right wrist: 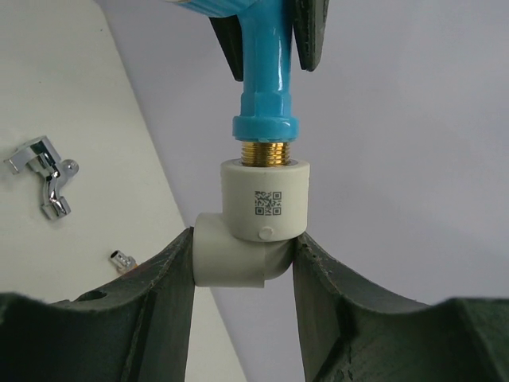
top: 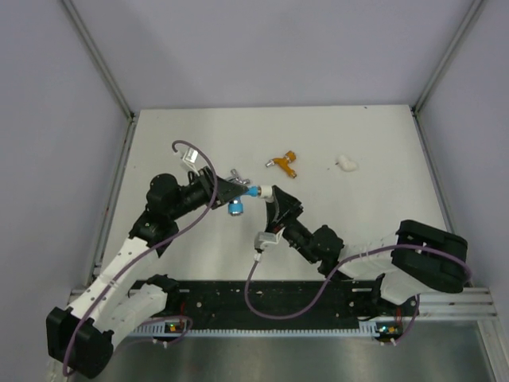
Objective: Install the water faucets
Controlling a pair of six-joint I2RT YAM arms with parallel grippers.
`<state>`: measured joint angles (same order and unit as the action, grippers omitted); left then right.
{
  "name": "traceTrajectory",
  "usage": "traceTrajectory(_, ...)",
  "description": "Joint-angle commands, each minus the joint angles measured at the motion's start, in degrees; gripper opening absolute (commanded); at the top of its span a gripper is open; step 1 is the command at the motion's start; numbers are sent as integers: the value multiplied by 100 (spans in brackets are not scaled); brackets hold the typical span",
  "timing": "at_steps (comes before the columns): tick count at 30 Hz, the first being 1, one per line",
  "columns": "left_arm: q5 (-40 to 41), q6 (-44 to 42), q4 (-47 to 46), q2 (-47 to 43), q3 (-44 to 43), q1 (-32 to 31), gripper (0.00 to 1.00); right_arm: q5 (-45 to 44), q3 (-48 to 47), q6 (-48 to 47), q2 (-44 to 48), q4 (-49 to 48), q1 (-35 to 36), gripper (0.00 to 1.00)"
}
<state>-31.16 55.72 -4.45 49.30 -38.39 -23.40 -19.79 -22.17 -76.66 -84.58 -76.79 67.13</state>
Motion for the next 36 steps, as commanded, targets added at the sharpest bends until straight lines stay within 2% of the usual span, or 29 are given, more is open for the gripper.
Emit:
traceTrajectory(1, -136, 501, -1506, -157, 139, -86, 0, 625, -129, 625, 388, -1611, 177, 0)
traceTrajectory(6, -268, 282, -1551, -184, 104, -95, 0, 871, -112, 1004, 1012, -707, 177, 0)
traceTrajectory(14, -523, -720, -620, -104, -344, -112, 0, 1091, -208, 1346, 1891, 883, 177, 0)
traceTrajectory(23, -962, -1546, -829, -227, -283, -147, 0, 1530, -489, 2102, 2752, 2553, 177, 0)
traceTrajectory(28, -1304, -2213, -690, -438, -344, -183, 0, 1899, -788, 2489, 3157, 3564, 177, 0)
traceTrajectory(36, -1858, -3760, 312, -746, -766, -314, 0, 2541, -1351, 3130, 3597, 5059, 160, 0)
